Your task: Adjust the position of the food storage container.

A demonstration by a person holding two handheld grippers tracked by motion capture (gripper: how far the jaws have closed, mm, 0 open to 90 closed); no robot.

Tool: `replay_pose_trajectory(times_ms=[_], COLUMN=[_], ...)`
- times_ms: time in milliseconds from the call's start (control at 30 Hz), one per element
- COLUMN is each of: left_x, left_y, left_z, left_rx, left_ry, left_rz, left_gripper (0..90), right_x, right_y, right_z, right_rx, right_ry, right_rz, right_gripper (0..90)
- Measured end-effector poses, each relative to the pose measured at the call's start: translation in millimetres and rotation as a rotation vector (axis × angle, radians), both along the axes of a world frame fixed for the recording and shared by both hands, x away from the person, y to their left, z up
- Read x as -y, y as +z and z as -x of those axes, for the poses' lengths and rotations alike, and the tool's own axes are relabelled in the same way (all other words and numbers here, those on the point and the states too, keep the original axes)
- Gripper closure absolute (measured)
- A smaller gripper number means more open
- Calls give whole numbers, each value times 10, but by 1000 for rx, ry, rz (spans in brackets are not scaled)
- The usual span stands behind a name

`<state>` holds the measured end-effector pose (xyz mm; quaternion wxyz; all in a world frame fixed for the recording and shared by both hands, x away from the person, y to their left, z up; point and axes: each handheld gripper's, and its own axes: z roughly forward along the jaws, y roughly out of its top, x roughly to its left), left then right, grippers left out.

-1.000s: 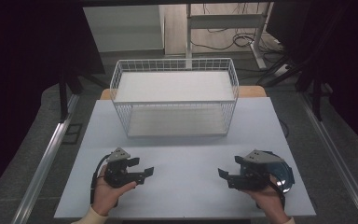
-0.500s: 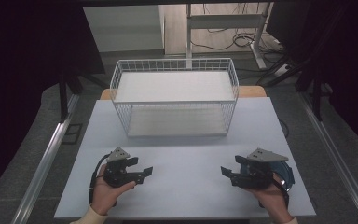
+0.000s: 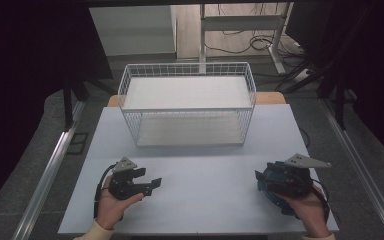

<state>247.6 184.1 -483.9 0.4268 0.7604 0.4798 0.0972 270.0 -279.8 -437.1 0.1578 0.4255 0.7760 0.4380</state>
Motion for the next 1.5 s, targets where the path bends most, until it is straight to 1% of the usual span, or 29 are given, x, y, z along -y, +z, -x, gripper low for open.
replay_pose_trajectory(times_ms=[100,200,233,367,433,500,567,667,733,800,833,1000,1033,1067,1100,1133,1200,1333,1400,1500], left_x=[4,2,0,-15,-20,-20,-21,-27,-33,-36,-39,-55,-57,-58,-58,-58,-58,-61,-58,-48], left_y=[4,3,2,-8,-9,-4,-3,-11,-18,-20,-22,-24,-25,-25,-25,-24,-23,-25,-28,-39], left_z=[2,3,3,-1,-1,4,6,1,-1,0,0,-4,-5,-5,-4,-2,0,2,0,-4], left_rx=[-2,-1,0,-5,-5,-3,-2,-5,-11,-12,-12,-17,-18,-18,-17,-17,-14,-18,-20,-20], left_ry=[-4,-4,-4,-3,-4,-7,-6,-5,-1,0,0,2,2,2,3,3,4,9,8,4], left_rz=[-4,-4,-4,-7,-3,-2,0,-1,-3,-3,-3,3,4,3,3,3,3,4,3,0], left_gripper=[255,255,255,254,254,254,254,254,254,254,254,254,254,254,254,254,254,254,254,254], right_x=[127,252,293,426,512,593,662,778,839,921,959,1116,1133,1148,1161,1172,1178,1242,1272,1275], right_y=[11,3,1,-2,-5,-14,-19,-17,-11,-10,-15,-82,-101,-118,-121,-120,-130,-213,-269,-340], right_z=[-24,-49,-53,-61,-64,-66,-63,-46,-31,-10,0,56,67,79,96,110,148,210,237,250], right_rx=[-11,-28,-34,-31,-28,-26,-27,-16,-13,-15,-19,-57,-68,-68,-69,-75,-66,-100,-124,-155], right_ry=[-23,-43,-61,-94,-108,-127,-141,-174,-192,-226,-238,-285,-288,-289,-290,-293,-316,-327,-333,-319], right_rz=[18,20,18,35,45,47,47,76,97,134,144,179,182,182,171,176,218,235,243,253], right_gripper=[487,552,570,648,739,800,843,884,891,893,892,893,893,893,893,892,893,893,894,894])
